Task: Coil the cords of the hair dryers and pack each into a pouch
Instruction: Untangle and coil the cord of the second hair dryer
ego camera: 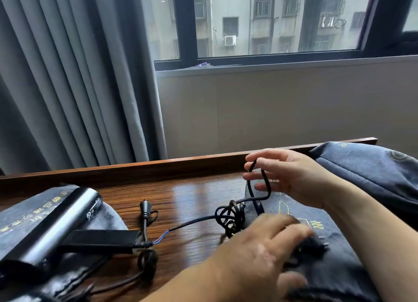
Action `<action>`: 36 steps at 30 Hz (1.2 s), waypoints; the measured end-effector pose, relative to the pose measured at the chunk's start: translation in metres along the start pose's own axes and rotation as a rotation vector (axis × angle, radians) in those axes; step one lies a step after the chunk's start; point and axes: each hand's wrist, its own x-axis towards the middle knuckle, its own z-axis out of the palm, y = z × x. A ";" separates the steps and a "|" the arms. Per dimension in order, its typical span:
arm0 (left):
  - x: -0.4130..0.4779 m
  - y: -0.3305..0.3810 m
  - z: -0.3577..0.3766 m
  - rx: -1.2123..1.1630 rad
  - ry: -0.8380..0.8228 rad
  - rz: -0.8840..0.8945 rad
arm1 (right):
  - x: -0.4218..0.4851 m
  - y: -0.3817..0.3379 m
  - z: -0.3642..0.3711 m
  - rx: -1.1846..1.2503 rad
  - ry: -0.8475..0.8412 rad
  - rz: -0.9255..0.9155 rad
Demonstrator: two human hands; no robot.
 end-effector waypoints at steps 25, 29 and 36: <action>-0.020 -0.044 -0.060 0.061 0.445 -0.655 | 0.010 0.015 0.009 -0.447 0.148 -0.167; -0.024 -0.042 -0.067 0.006 0.422 -0.635 | 0.006 0.014 0.012 -0.858 0.043 -0.223; -0.026 -0.046 -0.070 -0.044 0.437 -0.669 | 0.003 0.004 0.012 -0.248 0.250 -0.190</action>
